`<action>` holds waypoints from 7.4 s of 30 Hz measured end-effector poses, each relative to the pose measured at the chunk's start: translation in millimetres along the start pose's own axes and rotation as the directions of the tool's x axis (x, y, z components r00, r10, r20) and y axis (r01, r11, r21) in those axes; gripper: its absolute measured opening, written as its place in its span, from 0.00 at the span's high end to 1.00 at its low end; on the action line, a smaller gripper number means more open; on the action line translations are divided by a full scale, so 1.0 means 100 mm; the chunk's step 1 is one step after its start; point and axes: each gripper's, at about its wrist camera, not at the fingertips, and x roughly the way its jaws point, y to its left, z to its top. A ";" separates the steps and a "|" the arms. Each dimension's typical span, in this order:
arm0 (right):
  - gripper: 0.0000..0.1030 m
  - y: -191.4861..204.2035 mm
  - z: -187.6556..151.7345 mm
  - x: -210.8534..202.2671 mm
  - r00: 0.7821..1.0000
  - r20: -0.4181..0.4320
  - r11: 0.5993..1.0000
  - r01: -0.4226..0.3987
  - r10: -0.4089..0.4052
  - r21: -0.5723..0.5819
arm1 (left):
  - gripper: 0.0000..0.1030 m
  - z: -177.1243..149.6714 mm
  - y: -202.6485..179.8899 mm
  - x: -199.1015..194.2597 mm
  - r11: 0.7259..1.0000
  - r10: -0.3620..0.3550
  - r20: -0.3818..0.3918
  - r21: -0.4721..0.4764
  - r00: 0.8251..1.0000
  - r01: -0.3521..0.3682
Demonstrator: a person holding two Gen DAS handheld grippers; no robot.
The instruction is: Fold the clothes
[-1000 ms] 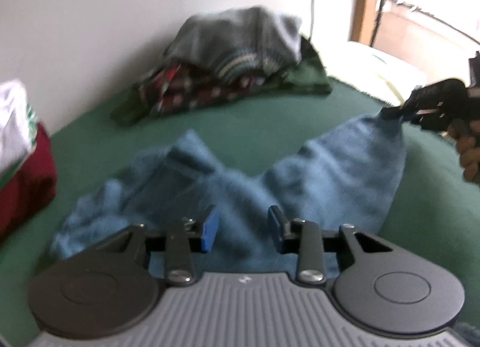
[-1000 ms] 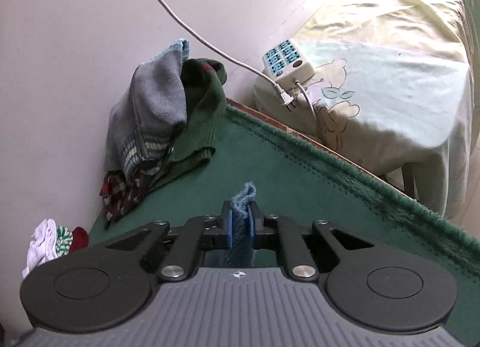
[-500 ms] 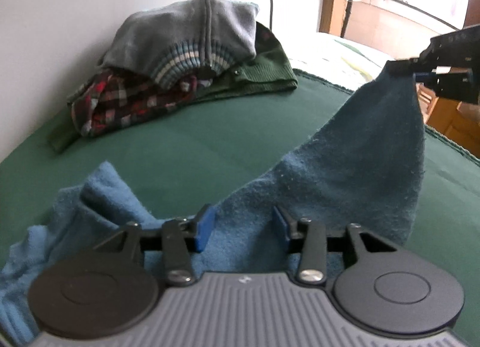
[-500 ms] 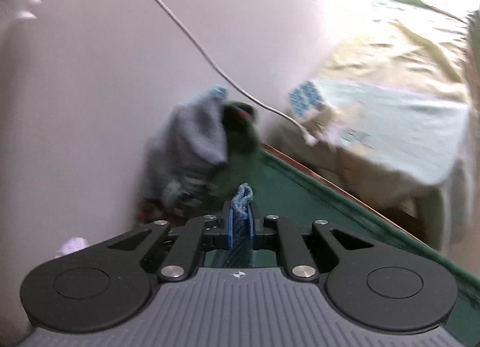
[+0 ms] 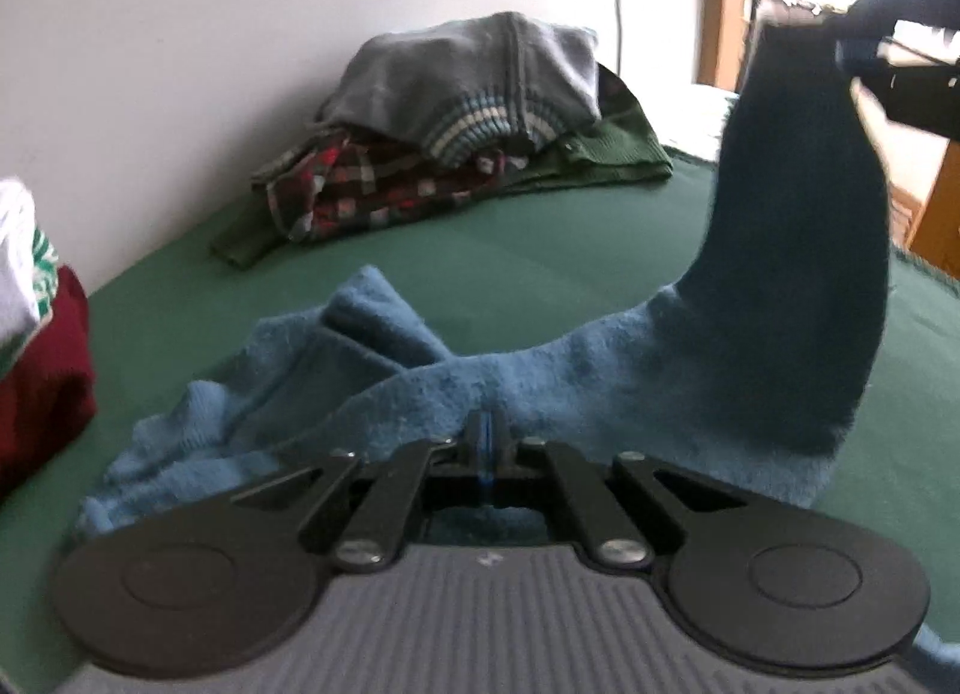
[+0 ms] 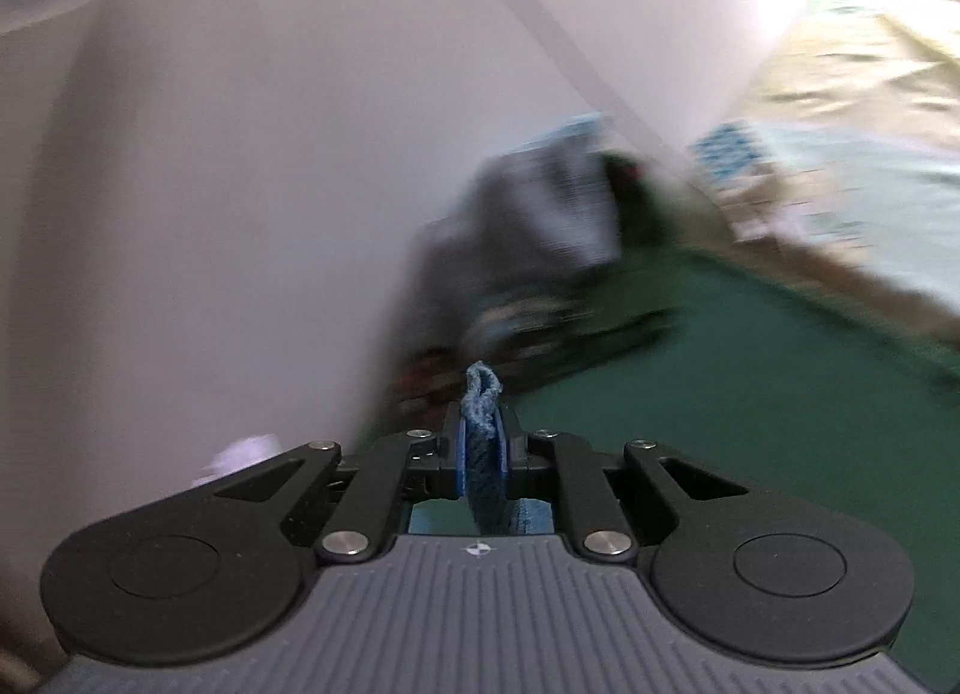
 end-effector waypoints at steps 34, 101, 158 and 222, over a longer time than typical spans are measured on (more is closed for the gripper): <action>0.89 2.01 -1.22 -0.10 0.521 -0.579 0.647 -0.763 0.627 0.014 | 0.99 -0.70 1.17 -0.65 0.952 -0.157 0.023 -0.261 0.987 0.157; 0.84 0.89 -2.40 -1.02 0.482 -0.876 0.824 -0.496 0.001 -0.273 | 1.00 -1.37 0.70 -1.25 0.883 -0.128 0.080 -0.444 0.989 0.150; 0.84 0.27 -1.63 -0.19 0.862 -0.505 0.965 -0.168 0.046 -0.200 | 0.29 -0.88 0.14 -0.60 0.966 0.208 0.157 -0.185 0.965 -0.178; 0.93 -0.14 -1.75 -1.22 0.624 -0.767 0.776 -0.555 0.150 -0.299 | 0.55 -2.26 -2.42 -2.70 0.857 0.163 0.009 -0.497 0.987 -0.137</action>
